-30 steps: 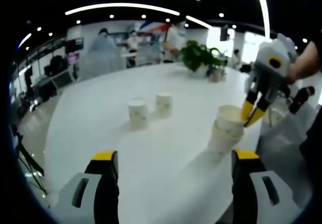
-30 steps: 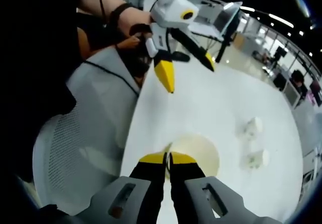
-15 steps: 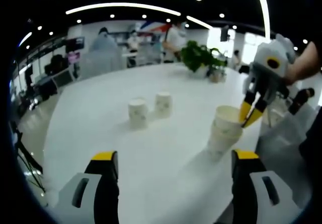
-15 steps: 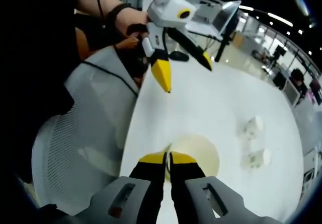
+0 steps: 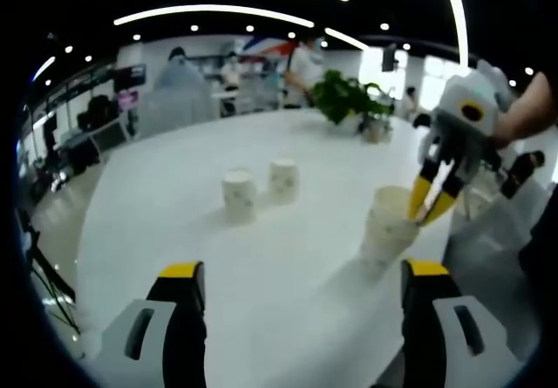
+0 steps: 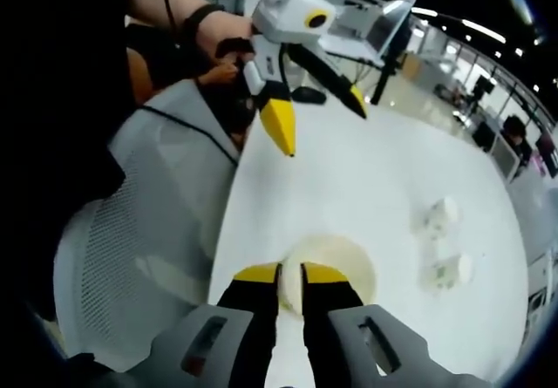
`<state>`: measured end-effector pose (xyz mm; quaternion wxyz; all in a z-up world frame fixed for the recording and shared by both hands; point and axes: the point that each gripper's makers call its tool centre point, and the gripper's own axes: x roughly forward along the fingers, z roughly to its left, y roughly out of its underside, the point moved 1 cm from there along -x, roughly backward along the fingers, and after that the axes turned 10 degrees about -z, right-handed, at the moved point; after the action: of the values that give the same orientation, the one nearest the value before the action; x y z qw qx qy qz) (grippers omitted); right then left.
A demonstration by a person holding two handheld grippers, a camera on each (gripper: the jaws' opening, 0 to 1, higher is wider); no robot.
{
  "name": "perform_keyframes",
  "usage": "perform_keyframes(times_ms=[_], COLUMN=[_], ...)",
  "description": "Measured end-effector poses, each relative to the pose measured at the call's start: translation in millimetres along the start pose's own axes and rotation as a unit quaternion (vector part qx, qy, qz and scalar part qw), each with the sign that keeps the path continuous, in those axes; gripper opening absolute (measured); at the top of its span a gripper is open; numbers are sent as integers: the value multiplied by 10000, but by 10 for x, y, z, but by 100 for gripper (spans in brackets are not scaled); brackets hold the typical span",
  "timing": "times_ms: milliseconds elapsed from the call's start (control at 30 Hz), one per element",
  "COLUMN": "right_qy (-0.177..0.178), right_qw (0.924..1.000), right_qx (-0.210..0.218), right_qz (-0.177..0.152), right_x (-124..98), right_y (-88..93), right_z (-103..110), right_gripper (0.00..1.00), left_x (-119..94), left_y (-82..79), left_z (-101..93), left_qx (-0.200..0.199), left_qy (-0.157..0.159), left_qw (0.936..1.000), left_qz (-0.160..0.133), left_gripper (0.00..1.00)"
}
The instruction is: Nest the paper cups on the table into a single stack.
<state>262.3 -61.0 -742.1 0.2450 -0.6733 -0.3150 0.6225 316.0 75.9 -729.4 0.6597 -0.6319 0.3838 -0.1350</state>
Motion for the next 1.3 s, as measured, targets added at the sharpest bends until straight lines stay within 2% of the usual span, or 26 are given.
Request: perform_keyframes(times_ms=[133, 633, 767, 1000, 1133, 1300], right_qy=[50, 97, 112, 189, 167, 266], right_qw=[10000, 9998, 9997, 9980, 9986, 9978], right_qx=[59, 189, 229, 511, 424, 452], right_qz=[-6, -41, -50, -321, -286, -406], right_x=[1, -19, -16, -38, -64, -135], right_y=[-9, 8, 20, -20, -3, -9], right_z=[15, 17, 24, 38, 59, 15], right_gripper=[11, 12, 15, 19, 19, 22], left_x=[-3, 27, 25, 12, 13, 23], left_y=[-4, -36, -27, -31, -26, -22], left_z=[-14, -26, -29, -12, -8, -10], left_qx=[-2, 0, 3, -2, 6, -7], left_qy=[0, 47, 47, 25, 26, 30], left_qw=[10000, 10000, 10000, 10000, 10000, 10000], left_qz=[3, -32, -14, -7, 12, 10], left_gripper=[93, 93, 93, 93, 93, 93])
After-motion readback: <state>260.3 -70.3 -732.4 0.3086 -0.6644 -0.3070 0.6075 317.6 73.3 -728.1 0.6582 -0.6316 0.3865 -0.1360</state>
